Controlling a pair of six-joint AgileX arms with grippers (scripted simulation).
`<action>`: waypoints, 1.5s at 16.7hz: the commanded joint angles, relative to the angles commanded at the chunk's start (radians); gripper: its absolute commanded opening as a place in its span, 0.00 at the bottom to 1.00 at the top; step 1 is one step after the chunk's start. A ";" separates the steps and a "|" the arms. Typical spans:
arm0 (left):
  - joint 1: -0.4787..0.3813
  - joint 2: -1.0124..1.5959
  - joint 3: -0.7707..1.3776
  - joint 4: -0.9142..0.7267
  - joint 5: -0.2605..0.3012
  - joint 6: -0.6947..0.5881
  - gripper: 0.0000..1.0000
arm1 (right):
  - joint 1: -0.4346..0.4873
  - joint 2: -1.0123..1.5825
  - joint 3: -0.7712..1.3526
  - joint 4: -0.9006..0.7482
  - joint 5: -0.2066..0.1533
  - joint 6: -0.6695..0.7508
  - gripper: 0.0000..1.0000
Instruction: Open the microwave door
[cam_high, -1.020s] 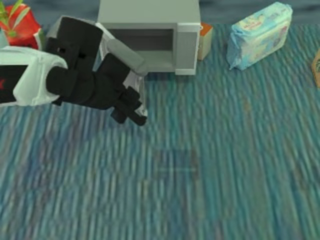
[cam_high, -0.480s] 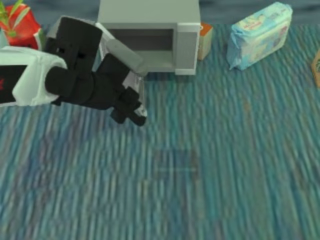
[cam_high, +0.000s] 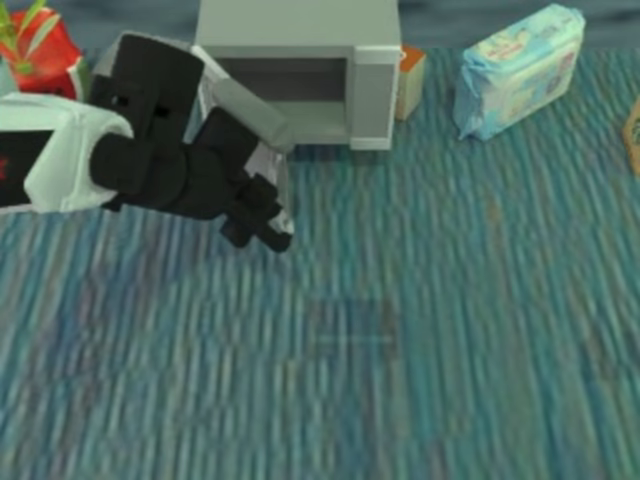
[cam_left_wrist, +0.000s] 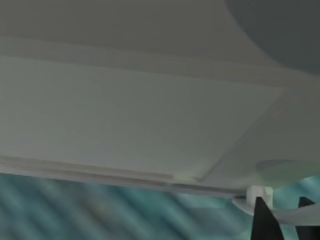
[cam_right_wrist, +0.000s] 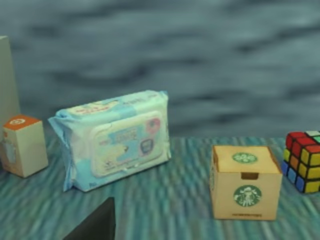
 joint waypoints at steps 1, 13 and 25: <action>0.000 0.000 0.000 0.000 0.000 0.000 0.00 | 0.000 0.000 0.000 0.000 0.000 0.000 1.00; 0.010 -0.002 -0.004 -0.015 0.028 0.032 0.00 | 0.000 0.000 0.000 0.000 0.000 0.000 1.00; 0.040 -0.009 -0.005 -0.035 0.065 0.093 0.00 | 0.000 0.000 0.000 0.000 0.000 0.000 1.00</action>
